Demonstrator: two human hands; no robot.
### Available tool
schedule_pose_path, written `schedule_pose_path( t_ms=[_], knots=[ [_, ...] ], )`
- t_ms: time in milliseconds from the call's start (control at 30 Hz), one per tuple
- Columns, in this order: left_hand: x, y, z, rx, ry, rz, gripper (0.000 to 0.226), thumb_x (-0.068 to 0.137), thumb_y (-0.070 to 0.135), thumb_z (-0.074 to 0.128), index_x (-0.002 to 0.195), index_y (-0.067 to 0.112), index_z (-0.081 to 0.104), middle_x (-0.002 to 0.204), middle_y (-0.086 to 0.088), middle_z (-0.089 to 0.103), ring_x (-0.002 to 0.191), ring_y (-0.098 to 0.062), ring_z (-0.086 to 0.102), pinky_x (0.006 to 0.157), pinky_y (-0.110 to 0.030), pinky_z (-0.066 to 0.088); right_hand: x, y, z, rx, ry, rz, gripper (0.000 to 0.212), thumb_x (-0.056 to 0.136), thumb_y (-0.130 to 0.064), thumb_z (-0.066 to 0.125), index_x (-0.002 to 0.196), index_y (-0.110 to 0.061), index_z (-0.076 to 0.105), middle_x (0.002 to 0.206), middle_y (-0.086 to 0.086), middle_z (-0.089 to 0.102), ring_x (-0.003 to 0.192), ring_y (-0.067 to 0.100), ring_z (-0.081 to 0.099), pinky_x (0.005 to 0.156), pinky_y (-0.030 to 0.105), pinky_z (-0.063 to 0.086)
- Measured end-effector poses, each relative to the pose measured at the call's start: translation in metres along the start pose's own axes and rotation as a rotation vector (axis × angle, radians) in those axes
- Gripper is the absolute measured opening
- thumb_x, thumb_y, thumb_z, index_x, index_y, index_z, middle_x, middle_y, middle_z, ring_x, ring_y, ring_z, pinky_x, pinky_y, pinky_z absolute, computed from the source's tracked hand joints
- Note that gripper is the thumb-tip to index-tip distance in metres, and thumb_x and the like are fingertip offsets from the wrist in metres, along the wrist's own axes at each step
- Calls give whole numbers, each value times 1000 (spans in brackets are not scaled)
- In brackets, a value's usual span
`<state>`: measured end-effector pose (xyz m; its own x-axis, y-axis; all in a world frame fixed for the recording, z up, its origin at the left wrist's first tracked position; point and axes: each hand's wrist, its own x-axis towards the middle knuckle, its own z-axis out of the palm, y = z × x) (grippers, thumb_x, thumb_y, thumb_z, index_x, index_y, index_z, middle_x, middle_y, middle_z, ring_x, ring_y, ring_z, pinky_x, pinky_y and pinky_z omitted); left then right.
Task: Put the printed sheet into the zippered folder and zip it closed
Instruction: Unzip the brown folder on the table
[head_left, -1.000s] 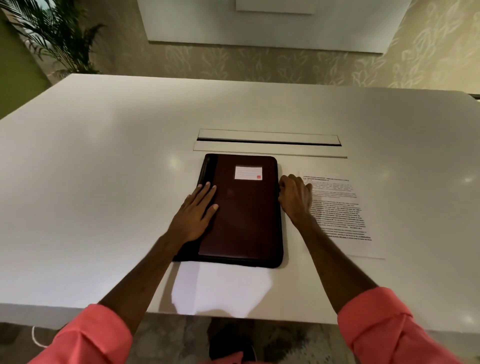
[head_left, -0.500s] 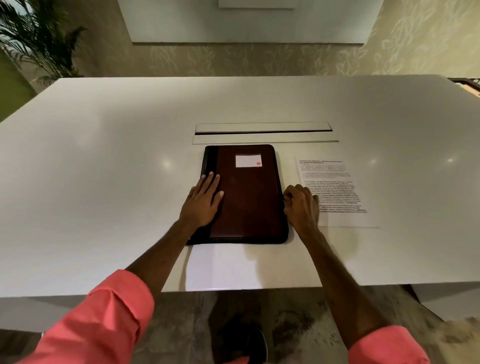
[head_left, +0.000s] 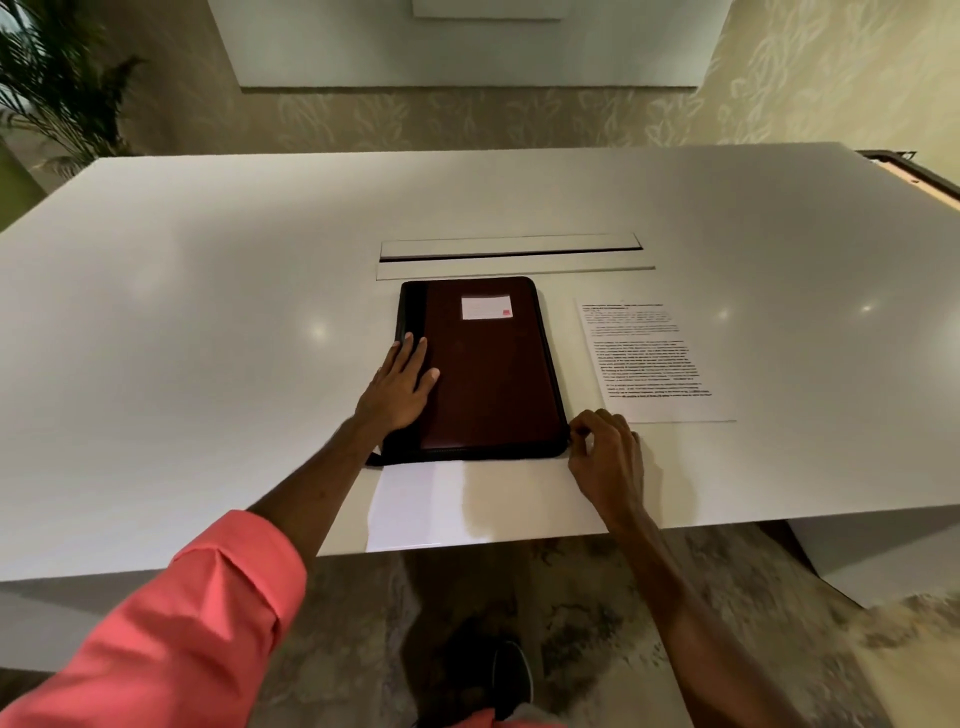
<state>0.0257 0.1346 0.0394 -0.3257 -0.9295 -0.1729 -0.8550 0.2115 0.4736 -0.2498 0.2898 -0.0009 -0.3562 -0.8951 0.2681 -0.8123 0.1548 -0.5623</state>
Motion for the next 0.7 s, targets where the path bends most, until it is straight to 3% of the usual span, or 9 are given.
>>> schedule_pose_path(
  t_ms=[267,567,700],
  knots=[
    [1,4,4,-6,-6,-7,67,119,45,26,176,22,-1,184,-1,-14,172,-23,-13,140,-52,4,-42,-25,10,34,23,90,9,86,-20,81,88,-22,73,87,-6,74,86,16,67,84,39,56],
    [1,4,1,-9,-26,-4,67,119,44,25,176,21,-3,183,-1,-15,172,-23,-14,140,-53,2,-53,-75,30,29,-49,-26,12,84,-17,78,83,-23,67,81,-11,66,81,11,62,78,31,50],
    [2,3,1,6,-28,-6,67,119,44,25,176,21,-3,183,-2,-16,172,-24,-14,140,-54,4,-56,-90,39,34,-62,-48,12,84,-16,76,82,-22,66,78,-9,66,78,13,63,73,33,55]
  ],
)
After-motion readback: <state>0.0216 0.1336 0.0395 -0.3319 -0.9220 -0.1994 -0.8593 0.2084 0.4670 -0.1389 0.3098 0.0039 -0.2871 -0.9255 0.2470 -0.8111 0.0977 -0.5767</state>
